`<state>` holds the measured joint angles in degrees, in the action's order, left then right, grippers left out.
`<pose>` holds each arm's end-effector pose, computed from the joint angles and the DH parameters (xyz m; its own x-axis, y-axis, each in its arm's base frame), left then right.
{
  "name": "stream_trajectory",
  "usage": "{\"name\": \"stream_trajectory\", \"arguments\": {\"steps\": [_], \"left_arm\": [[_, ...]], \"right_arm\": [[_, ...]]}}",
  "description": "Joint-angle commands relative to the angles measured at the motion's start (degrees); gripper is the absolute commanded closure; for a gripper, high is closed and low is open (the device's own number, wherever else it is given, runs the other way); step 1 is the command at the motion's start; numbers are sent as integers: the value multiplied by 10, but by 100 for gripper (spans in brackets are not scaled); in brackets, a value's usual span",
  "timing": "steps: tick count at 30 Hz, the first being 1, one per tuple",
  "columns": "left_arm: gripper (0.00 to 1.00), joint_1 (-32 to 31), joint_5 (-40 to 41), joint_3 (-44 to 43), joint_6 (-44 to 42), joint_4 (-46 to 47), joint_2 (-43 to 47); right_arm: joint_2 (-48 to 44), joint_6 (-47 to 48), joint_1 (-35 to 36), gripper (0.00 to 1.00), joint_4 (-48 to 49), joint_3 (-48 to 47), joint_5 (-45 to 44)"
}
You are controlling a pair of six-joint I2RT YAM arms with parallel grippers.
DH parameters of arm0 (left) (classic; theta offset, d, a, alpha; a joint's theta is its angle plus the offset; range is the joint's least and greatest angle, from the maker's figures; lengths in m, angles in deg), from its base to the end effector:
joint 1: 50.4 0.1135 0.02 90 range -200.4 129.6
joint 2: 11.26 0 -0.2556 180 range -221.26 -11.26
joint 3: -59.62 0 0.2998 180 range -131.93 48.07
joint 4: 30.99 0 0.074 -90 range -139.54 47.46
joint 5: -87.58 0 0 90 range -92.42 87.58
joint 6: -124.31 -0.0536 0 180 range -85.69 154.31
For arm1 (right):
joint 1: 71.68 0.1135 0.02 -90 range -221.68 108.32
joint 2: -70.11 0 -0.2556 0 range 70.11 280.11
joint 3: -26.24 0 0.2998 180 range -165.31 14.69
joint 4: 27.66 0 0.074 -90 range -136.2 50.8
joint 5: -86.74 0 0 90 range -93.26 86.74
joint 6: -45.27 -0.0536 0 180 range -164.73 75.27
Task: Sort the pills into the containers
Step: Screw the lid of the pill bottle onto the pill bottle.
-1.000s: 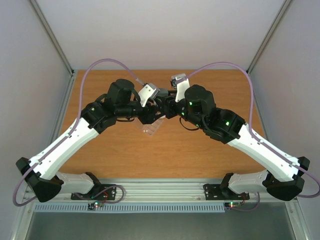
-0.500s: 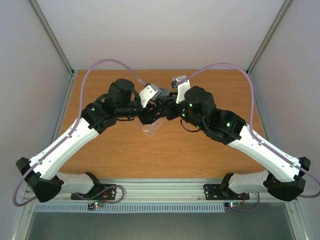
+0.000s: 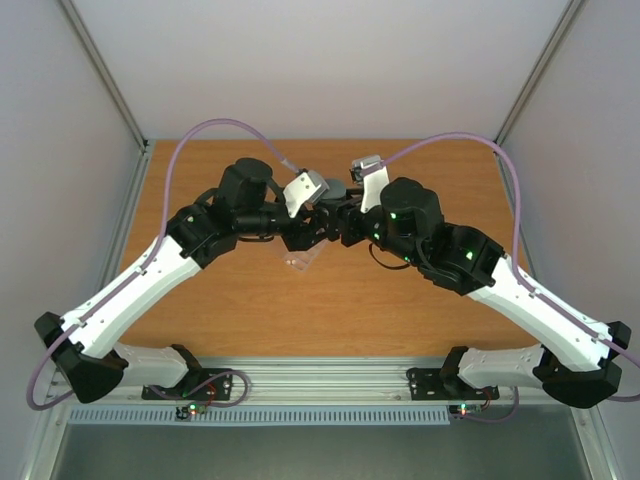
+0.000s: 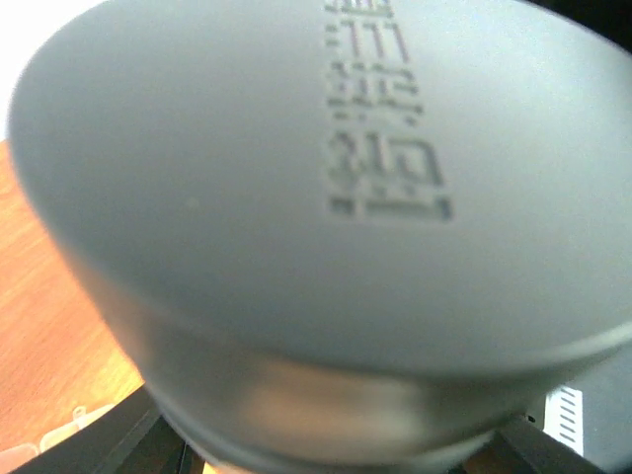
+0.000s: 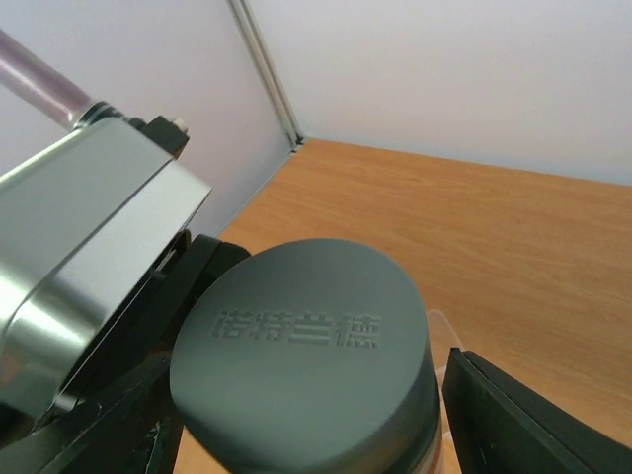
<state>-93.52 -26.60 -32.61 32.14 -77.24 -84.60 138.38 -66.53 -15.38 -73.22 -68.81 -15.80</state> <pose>0.2328 -0.2481 0.3990 -0.3016 0.3297 -0.8946 0.9012 0.4050 -0.1545 0.1831 0.2536 0.4453 -0.4251 0.0160 -0.9050 -0.5818 0.7611 0.2867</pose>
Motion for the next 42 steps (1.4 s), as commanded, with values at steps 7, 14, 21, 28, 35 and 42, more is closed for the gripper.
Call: {"name": "stream_trajectory", "arguments": {"steps": [7, 14, 21, 28, 35, 42], "left_arm": [[100, 18, -50, -40, 34, 117, -12], [100, 39, -108, -56, 30, 95, -27], [100, 53, -217, -70, 9, 61, -49], [100, 60, -339, -78, -5, 30, -75], [100, 61, -384, -67, -16, 10, -80], [100, 61, -393, -41, -29, 0, -60]], "right_arm": [[-43, 27, 19, 26, -58, 26, 55], [-91, 38, 19, 26, -67, 34, 59], [-143, 71, 19, 23, -56, 40, 59], [-146, 112, 19, 20, -44, 23, 34], [-119, 133, 11, 18, -58, -14, 40], [-107, 123, -63, 20, -65, -32, 175]]}}
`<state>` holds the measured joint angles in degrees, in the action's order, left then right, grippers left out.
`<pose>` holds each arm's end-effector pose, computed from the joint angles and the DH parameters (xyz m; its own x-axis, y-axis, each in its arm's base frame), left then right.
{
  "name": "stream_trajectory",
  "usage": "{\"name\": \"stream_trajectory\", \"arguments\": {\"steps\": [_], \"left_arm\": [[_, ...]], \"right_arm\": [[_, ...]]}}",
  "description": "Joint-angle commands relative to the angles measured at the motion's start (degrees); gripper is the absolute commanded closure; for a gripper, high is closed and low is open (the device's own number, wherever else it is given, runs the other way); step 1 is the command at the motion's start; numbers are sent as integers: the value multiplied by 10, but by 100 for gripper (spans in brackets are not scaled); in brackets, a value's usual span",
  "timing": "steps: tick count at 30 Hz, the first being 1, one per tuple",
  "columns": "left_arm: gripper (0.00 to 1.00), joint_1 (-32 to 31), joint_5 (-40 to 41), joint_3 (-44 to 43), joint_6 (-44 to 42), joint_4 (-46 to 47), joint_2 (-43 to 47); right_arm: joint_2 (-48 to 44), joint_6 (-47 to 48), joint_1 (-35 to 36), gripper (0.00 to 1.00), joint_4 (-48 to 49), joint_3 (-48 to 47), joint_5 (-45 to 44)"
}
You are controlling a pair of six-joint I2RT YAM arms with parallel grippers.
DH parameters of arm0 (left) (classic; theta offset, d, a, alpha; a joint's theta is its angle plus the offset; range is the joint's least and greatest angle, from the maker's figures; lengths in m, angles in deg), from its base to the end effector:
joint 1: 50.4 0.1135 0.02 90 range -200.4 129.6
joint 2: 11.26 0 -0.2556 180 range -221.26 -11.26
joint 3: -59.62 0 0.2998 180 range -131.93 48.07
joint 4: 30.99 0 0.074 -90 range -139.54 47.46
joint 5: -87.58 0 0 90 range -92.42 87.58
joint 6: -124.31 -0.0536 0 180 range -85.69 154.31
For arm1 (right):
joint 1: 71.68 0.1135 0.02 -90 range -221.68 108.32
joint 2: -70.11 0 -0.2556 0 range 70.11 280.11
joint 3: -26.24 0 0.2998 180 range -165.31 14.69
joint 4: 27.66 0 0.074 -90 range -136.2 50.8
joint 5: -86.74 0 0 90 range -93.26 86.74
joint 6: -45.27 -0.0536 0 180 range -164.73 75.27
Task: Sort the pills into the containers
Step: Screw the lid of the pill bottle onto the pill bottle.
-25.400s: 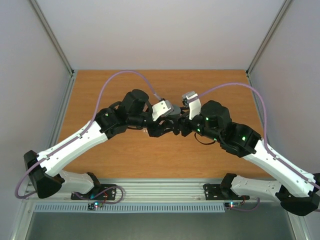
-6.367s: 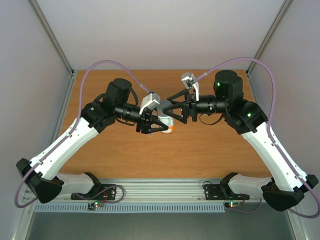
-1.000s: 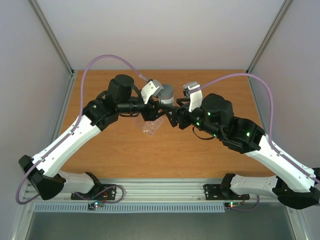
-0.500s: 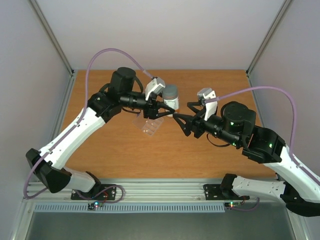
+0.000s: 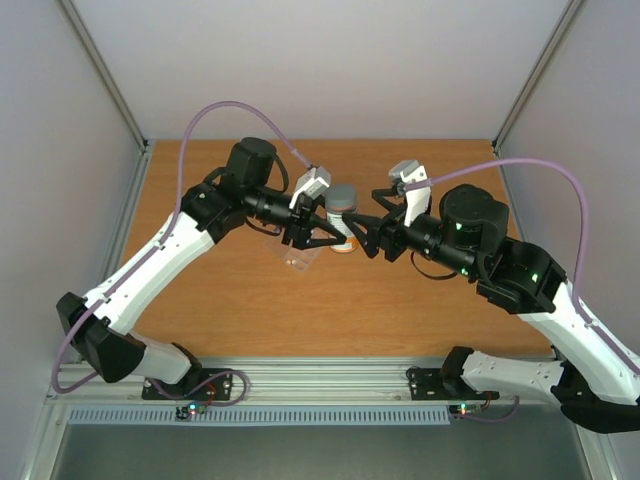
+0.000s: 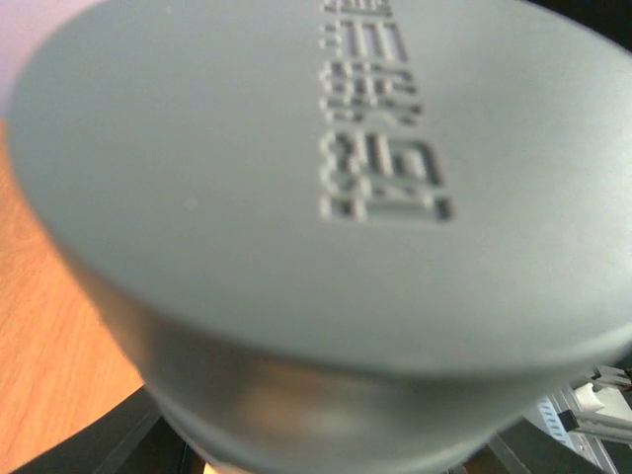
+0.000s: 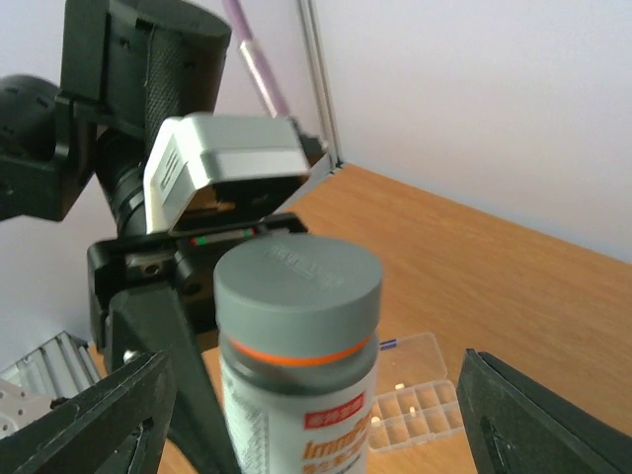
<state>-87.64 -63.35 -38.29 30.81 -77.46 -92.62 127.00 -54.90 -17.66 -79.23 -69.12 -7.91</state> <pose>0.2548 -0.2525 0.4017 -0.3416 0.2969 -0.8917 0.9197 -0.0899 -0.3822 0.1441 0.1910 0.4852 -0.2653 -0.0659 -0.9619 -0.7247 0.6716 0.1539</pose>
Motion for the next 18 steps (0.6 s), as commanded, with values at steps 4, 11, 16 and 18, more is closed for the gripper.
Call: {"name": "stream_trajectory", "arguments": {"steps": [4, 11, 16, 18], "left_arm": [[100, 2, -21, 32, -25, -7, 30], [100, 2, -22, 42, -26, -4, 40], [100, 2, -25, 38, -27, -6, 39], [100, 2, -26, 38, -27, -7, 37]], "right_arm": [[18, -3, -94, 20, -8, -40, 182], [40, -10, -177, 21, -9, -34, 341], [44, -15, -203, 21, 3, -8, 407], [41, -20, -211, 21, 14, 0, 427]]}}
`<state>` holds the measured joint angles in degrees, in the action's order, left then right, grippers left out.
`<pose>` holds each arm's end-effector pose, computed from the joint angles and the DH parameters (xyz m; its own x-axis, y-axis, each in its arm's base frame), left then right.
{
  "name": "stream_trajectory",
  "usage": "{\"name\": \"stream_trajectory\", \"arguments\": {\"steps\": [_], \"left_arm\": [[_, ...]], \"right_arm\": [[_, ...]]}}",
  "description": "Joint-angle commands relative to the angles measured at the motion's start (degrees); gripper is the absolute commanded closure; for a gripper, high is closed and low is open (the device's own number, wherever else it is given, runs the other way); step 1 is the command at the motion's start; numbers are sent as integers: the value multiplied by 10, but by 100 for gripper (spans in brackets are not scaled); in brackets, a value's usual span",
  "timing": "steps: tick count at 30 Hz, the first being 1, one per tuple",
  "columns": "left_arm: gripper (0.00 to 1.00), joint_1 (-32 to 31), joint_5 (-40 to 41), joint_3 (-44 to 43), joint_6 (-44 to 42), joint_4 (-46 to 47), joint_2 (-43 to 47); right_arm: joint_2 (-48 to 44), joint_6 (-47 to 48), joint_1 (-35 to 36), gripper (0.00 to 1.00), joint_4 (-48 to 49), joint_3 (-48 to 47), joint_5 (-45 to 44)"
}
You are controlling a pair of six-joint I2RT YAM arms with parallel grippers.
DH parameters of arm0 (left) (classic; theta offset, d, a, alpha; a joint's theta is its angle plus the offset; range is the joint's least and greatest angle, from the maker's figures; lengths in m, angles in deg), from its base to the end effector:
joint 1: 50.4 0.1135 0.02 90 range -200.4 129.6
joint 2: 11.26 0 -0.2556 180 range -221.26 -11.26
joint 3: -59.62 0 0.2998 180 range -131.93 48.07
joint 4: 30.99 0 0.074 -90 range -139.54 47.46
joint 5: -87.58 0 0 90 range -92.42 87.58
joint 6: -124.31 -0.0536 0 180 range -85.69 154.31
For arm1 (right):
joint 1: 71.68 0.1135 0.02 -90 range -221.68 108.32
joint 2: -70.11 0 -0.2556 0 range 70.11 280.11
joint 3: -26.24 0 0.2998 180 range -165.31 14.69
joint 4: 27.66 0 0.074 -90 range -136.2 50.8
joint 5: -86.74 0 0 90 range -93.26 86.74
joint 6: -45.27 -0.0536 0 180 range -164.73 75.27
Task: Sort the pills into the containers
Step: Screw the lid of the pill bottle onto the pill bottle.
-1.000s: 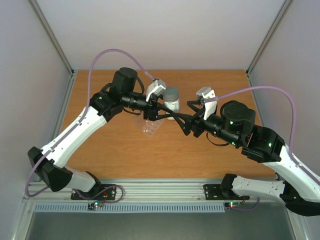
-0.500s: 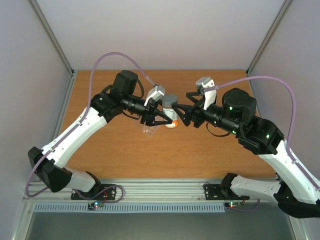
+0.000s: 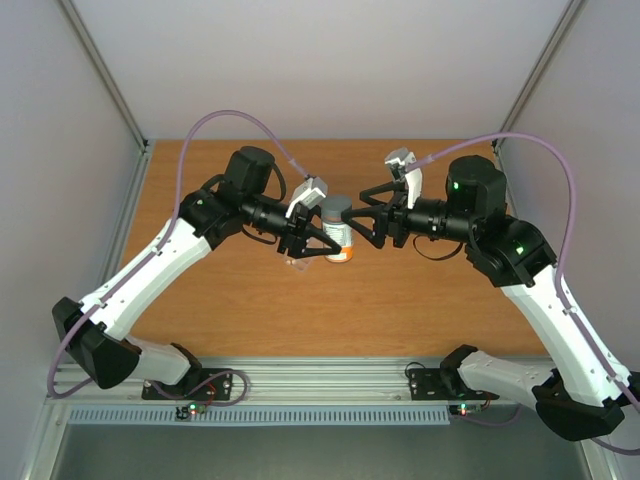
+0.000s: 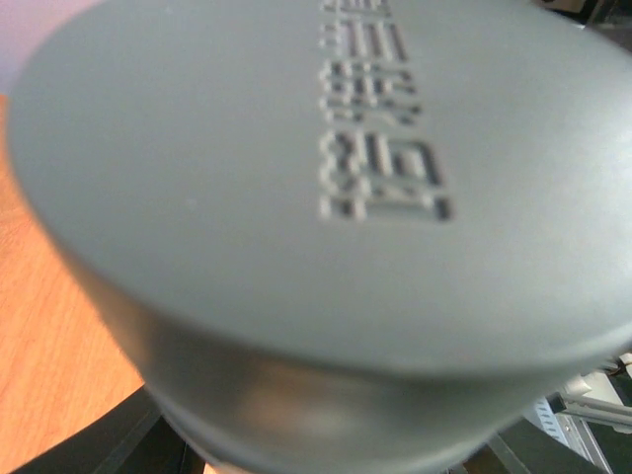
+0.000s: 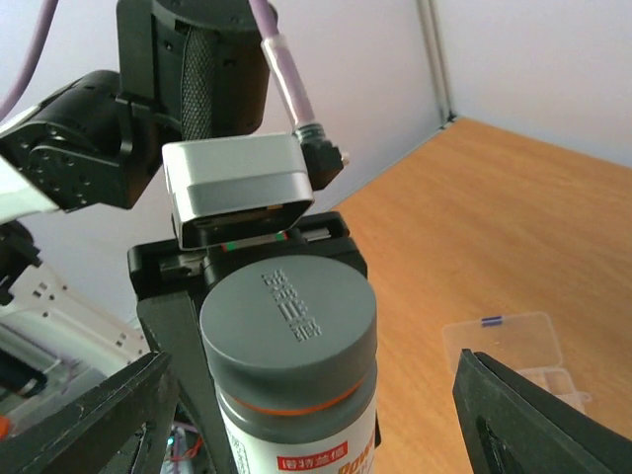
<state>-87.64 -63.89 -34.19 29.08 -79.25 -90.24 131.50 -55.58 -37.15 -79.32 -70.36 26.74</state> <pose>0.2454 -0.2457 0.3862 -0.3572 0.3262 -0.8752 0.9091 -0.0936 -0.4059 0.1974 0.1683 0.4766 -0.3959 -0.0745 -0.9153 -0.8262 0.4640 0.3196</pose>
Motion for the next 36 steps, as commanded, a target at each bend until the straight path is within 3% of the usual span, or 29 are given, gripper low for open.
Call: {"name": "stream_trajectory", "arguments": {"steps": [1, 36], "left_arm": [[100, 2, -21, -4, -10, 10, 13], [100, -5, 8, -11, -23, -13, -10]], "right_arm": [[-4, -15, -20, 21, 17, 14, 89], [57, -9, -38, 36, 49, 5, 165]]}}
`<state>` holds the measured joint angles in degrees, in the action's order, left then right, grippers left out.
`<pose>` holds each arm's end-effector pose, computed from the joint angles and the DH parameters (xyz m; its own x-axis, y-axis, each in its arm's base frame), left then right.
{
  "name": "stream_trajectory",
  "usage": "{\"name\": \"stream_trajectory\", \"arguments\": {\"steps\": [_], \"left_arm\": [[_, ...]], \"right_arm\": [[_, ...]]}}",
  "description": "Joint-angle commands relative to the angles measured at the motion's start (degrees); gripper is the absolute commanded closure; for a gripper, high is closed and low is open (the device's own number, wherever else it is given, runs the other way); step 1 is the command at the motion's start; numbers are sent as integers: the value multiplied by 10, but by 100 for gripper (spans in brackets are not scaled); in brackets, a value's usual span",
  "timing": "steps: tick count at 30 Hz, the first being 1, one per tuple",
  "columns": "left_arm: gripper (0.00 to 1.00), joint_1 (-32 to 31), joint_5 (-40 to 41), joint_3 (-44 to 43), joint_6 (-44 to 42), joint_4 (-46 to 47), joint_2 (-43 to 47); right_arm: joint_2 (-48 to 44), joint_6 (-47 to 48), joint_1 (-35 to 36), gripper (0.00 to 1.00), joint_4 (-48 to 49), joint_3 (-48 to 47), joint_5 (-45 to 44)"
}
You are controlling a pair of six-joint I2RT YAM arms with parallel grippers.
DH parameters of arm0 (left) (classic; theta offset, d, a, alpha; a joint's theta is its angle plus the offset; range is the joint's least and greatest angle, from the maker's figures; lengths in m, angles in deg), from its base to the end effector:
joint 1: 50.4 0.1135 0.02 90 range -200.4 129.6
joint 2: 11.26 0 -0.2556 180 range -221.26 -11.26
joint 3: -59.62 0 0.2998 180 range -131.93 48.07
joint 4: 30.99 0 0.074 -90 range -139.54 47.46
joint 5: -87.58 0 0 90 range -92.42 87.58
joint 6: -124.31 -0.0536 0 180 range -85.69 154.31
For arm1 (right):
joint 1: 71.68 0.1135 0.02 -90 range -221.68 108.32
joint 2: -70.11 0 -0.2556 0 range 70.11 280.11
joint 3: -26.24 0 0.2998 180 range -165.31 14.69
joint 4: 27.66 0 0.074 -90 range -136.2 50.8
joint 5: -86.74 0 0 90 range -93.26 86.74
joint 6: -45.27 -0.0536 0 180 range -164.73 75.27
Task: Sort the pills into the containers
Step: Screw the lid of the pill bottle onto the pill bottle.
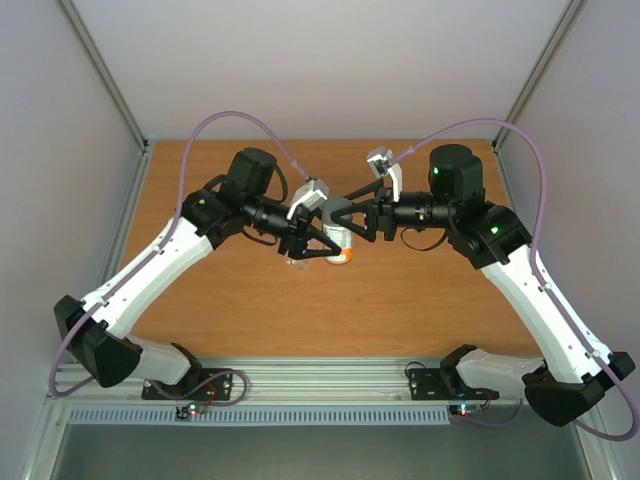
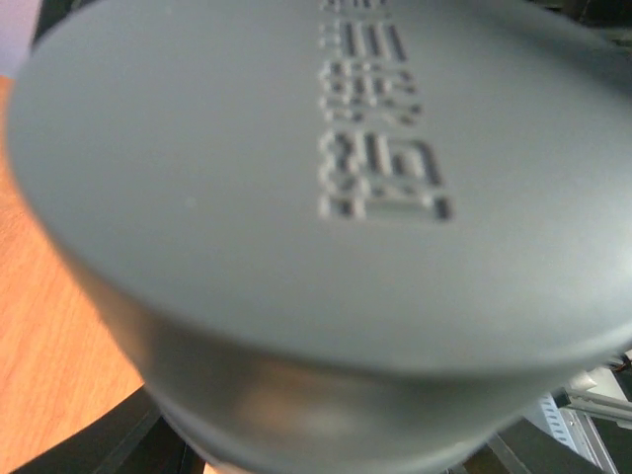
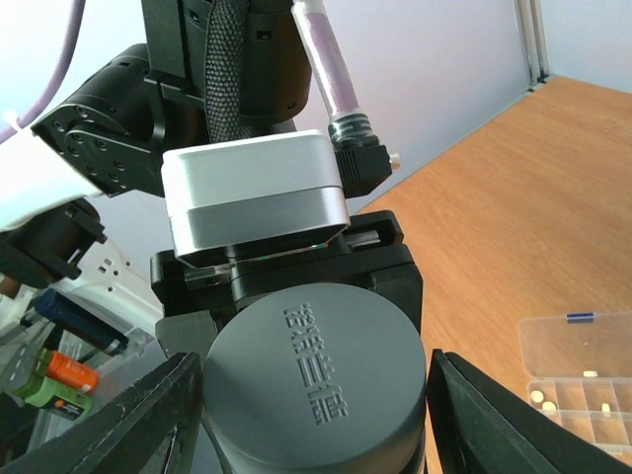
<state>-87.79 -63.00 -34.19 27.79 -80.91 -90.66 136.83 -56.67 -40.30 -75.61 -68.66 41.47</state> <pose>0.2458 -0.2466 0.3811 -0.3607 0.3459 -0.8662 0.9085 -0.0801 -0.4102 0.2268 0.1825 0.4520 -0.4760 -0.1182 -0.8714 -0.8554 0.2924 0.4276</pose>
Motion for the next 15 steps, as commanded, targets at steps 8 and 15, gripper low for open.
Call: {"name": "stream_trajectory", "arguments": {"steps": [8, 15], "left_arm": [[100, -5, 5, -19, -13, 0, -8], [100, -6, 8, -22, -13, -1, -10]], "right_arm": [[9, 4, -8, 44, 9, -11, 27], [11, 7, -8, 55, 6, -9, 36]]}}
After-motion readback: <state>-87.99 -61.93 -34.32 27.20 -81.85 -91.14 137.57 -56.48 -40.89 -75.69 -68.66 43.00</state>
